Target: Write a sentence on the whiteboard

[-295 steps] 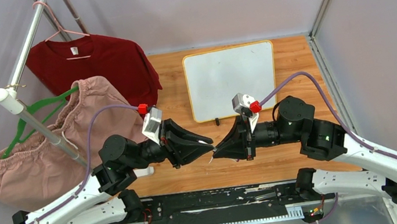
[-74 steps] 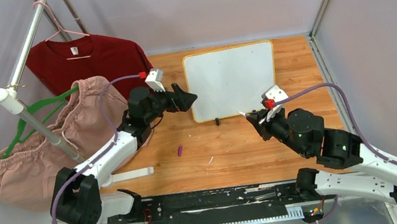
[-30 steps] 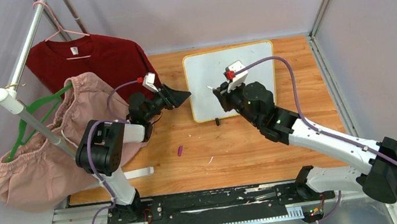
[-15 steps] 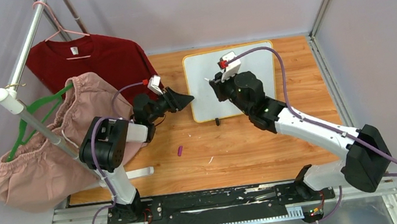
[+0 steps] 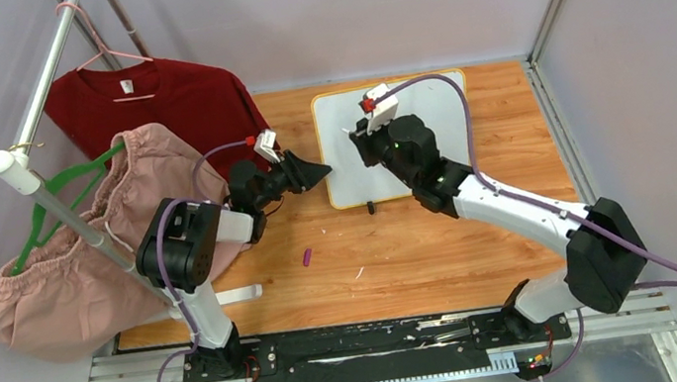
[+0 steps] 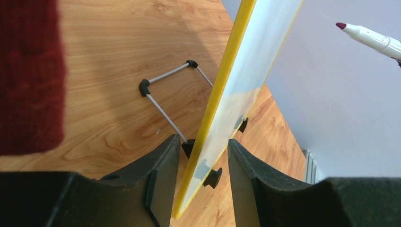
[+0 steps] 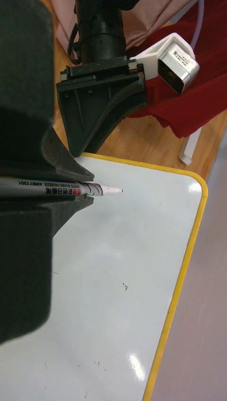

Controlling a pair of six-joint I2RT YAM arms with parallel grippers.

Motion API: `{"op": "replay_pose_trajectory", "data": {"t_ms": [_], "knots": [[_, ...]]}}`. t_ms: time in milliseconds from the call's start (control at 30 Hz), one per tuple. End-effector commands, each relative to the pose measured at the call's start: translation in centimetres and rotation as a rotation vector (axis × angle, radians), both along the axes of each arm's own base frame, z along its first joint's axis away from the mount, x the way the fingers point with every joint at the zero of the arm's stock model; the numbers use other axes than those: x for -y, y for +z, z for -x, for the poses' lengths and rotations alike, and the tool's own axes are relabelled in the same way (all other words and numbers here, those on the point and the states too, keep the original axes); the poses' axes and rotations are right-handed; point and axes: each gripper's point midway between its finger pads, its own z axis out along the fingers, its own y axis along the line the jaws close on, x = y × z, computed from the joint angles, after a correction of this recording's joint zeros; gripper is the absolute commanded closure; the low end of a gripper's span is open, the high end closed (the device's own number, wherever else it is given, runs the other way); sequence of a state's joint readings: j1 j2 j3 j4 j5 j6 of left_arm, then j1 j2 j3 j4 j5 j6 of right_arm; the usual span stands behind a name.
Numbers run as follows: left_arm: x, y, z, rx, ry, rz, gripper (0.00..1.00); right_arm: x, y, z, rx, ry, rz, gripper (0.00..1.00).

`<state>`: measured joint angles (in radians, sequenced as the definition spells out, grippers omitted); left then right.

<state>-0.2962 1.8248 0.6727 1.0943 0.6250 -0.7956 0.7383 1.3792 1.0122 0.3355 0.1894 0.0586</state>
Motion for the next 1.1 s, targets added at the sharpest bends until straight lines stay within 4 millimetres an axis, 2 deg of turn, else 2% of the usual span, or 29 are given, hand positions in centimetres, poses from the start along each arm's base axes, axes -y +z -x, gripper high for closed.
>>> {"op": "replay_pose_trajectory", "data": {"t_ms": [0, 500, 1067], "knots": [[0.3, 0.0, -0.1, 0.026, -0.014, -0.014, 0.54, -0.5, 2.3, -1.2, 0.063, 0.0, -0.025, 1.0], [0.3, 0.2, -0.1, 0.033, -0.018, -0.024, 0.63, -1.8, 2.6, -2.8, 0.089, -0.002, -0.024, 1.0], [0.3, 0.1, -0.1, 0.039, -0.023, -0.024, 0.76, -1.5, 1.3, -4.1, 0.069, -0.03, -0.015, 1.0]]}}
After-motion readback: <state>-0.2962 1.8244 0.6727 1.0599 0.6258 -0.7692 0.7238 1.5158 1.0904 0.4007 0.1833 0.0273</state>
